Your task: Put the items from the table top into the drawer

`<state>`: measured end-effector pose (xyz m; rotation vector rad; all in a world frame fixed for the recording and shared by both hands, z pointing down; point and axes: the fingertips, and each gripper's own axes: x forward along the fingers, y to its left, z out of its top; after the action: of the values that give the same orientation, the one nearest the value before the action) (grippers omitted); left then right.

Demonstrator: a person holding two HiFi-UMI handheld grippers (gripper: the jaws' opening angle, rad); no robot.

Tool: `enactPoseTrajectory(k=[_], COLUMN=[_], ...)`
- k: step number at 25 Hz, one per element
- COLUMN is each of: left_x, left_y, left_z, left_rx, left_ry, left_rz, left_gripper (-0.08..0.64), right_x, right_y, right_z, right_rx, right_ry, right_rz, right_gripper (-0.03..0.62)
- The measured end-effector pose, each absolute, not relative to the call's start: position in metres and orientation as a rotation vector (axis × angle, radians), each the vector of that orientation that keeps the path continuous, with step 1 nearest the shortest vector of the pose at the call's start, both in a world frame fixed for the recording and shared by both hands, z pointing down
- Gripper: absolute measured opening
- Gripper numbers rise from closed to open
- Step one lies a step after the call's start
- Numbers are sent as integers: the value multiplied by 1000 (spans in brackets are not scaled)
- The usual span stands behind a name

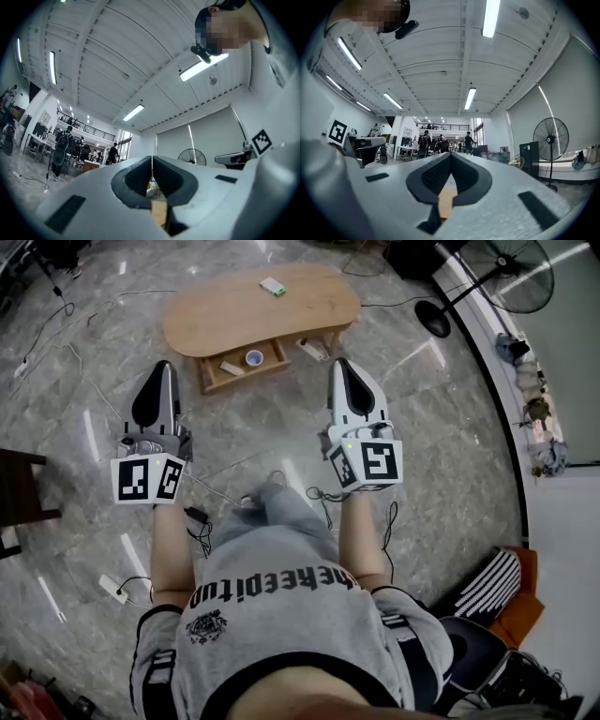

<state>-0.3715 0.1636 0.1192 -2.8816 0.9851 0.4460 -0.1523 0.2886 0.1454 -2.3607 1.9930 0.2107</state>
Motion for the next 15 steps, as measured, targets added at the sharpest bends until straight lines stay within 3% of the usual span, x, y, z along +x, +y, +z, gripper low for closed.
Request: enactPoseTrajectory(k=[15], left_x=[-333], left_y=[135], left_z=[124], left_rx=[-2890], left_ry=[972], left_rz=[439], left_gripper=[11], right_x=[-105], right_y=[261], right_z=[158], right_rx=[-2358], right_ry=[1953], right_rz=[162], right_gripper=[3])
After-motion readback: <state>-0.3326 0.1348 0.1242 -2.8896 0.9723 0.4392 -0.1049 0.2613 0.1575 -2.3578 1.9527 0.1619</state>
